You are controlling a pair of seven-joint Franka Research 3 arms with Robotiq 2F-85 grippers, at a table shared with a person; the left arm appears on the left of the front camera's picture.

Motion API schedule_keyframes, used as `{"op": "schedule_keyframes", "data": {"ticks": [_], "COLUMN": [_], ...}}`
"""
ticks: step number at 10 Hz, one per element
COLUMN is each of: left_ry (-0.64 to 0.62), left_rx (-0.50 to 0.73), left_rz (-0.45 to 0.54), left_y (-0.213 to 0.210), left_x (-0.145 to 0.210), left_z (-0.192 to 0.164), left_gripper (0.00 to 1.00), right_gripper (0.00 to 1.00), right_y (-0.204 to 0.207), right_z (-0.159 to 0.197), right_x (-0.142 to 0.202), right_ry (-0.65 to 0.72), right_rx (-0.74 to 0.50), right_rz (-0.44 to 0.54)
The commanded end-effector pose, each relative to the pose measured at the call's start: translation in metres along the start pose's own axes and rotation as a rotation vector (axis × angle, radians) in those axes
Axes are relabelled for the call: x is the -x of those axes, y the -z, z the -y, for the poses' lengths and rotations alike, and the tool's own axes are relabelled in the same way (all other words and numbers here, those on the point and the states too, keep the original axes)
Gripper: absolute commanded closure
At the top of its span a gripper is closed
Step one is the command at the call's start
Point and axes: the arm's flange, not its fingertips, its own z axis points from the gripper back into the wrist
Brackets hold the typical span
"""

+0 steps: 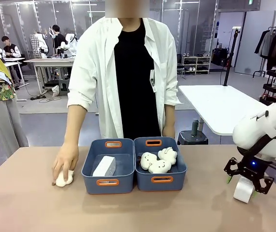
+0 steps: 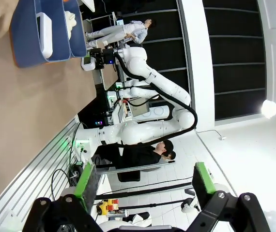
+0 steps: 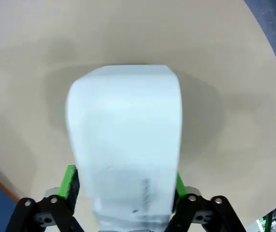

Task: Sort the digital clocks into the basket.
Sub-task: Pick up the Digital clock from the table and place it into the empty Plastic storage basket.

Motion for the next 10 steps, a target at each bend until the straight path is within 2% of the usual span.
{"op": "schedule_keyframes", "data": {"ticks": [1, 4, 6, 9, 10], "left_ry": [-0.004, -0.004, -0.004, -0.004, -0.004], "left_rx": [-0.011, -0.011, -0.011, -0.011, -0.011], "left_rz": [0.016, 0.016, 0.016, 0.016, 0.016], "left_y": [-0.001, -0.001, -0.001, -0.001, -0.001], "left_x": [0.000, 0.000, 0.000, 0.000, 0.000], "left_z": [0.003, 0.003, 0.003, 0.003, 0.003], "left_gripper": [0.00, 0.00, 0.00, 0.00, 0.00], "right_gripper": [0.31, 0.60, 0.80, 0.80, 0.80], "right_y": [0.001, 0.003, -0.022, -0.117, -0.132], "right_z": [-0.003, 0.000, -0.008, -0.064, -0.075], "right_x": [-0.003, 0.000, 0.004, 0.030, 0.041], "right_ry": [-0.001, -0.010, -0.073, -0.337, -0.357], "right_rx": [0.025, 0.057, -0.052, -0.639, -0.699], "right_rz": [0.036, 0.034, 0.044, -0.065, -0.090]}}
